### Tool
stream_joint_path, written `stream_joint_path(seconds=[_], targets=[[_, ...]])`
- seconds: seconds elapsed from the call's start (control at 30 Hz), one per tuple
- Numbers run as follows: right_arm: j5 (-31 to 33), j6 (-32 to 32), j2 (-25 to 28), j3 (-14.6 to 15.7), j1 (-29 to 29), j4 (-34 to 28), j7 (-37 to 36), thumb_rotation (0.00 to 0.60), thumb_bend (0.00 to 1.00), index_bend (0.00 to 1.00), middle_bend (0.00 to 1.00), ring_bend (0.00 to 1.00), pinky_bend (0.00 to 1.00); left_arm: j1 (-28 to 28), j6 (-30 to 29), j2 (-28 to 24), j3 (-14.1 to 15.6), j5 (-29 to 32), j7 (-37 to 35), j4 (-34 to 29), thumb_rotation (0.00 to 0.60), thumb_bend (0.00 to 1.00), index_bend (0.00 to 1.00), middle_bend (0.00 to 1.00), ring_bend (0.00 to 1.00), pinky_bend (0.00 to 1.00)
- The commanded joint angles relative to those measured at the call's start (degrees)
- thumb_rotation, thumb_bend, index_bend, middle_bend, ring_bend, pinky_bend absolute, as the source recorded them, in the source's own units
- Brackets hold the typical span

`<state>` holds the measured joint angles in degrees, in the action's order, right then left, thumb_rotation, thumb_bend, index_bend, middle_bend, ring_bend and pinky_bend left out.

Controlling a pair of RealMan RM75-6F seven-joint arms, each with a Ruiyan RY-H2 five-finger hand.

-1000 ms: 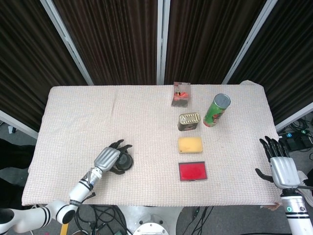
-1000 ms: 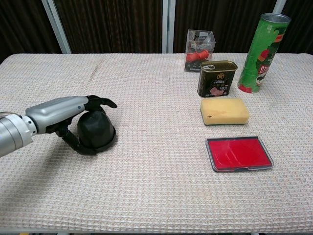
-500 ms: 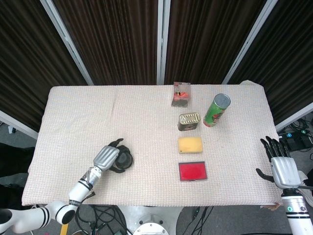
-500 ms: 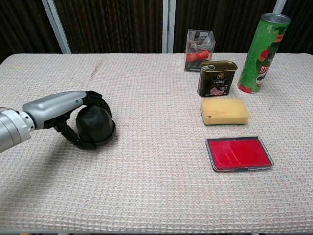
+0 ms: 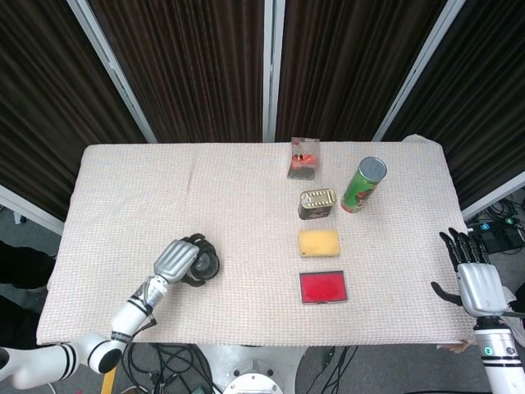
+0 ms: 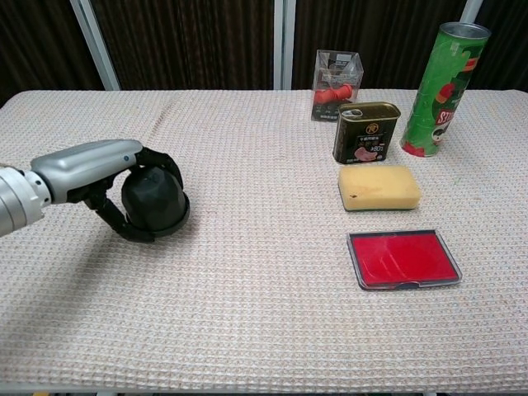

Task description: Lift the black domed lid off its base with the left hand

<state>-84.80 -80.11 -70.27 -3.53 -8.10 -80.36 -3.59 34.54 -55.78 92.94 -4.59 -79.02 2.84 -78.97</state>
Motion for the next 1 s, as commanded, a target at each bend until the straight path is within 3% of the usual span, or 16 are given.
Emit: stream_joint_path(seconds=[0.03, 0.27, 0.4, 0.47, 0.6, 0.67, 0.77, 0.9, 1.0], targets=[[-0.17, -0.25, 0.03, 0.03, 0.09, 0.05, -0.11, 0.600, 0.10, 0.00, 0.02, 0.00, 0.00, 0.68, -0.12, -2.65, -1.54, 1.14, 2.12, -2.97, 0.600, 0.21, 0.47, 0.46, 0.21, 0.38], [-2.68, -2.91, 1.14, 0.58, 0.79, -1.64, -1.04, 0.600, 0.10, 0.00, 0.02, 0.00, 0.00, 2.51, -3.36, -10.12, -6.99, 1.71, 7.25, -11.97, 0.600, 0.20, 0.47, 0.46, 0.22, 0.40], [-2.89, -3.01, 1.35, 0.79, 0.95, -1.48, -1.07, 0.600, 0.10, 0.00, 0.02, 0.00, 0.00, 1.53, -8.83, -12.92, -10.25, 2.47, 9.16, -16.57, 0.600, 0.20, 0.47, 0.46, 0.23, 0.42], [-2.70, -3.15, 1.25, 0.69, 1.05, -1.19, -1.15, 0.600, 0.10, 0.00, 0.02, 0.00, 0.00, 0.38, -9.15, -12.43, -9.14, 4.23, 9.04, -16.06, 0.600, 0.20, 0.47, 0.47, 0.25, 0.43], [-2.21, -2.62, 1.17, 0.62, 1.00, -0.70, -1.28, 0.600, 0.10, 0.00, 0.02, 0.00, 0.00, 1.50, 3.29, -9.22, -2.67, 10.94, 8.68, -8.20, 0.600, 0.20, 0.47, 0.48, 0.26, 0.44], [-2.14, -2.87, 1.07, 0.57, 1.16, -0.52, -1.27, 0.600, 0.10, 0.00, 0.02, 0.00, 0.00, 2.36, 5.19, -8.06, -3.29, 12.79, 7.75, -6.33, 0.600, 0.20, 0.47, 0.48, 0.27, 0.44], [-1.85, -3.00, 1.15, 0.43, 1.31, -0.46, -1.20, 0.600, 0.10, 0.00, 0.02, 0.00, 0.00, 3.35, 0.70, -8.59, -7.11, 10.29, 6.92, -7.54, 0.600, 0.20, 0.47, 0.49, 0.29, 0.44], [-1.89, -2.74, 0.98, 0.48, 1.21, -0.28, -1.03, 0.600, 0.10, 0.00, 0.02, 0.00, 0.00, 4.58, -9.23, -12.03, -13.15, 4.43, 10.74, -14.10, 0.600, 0.20, 0.48, 0.49, 0.29, 0.44], [-1.77, -1.92, 0.58, 0.72, 1.02, 0.10, -0.92, 0.600, 0.10, 0.00, 0.02, 0.00, 0.00, 4.32, -14.11, -12.44, -14.83, 2.41, 12.76, -17.68, 0.600, 0.20, 0.49, 0.50, 0.29, 0.44]])
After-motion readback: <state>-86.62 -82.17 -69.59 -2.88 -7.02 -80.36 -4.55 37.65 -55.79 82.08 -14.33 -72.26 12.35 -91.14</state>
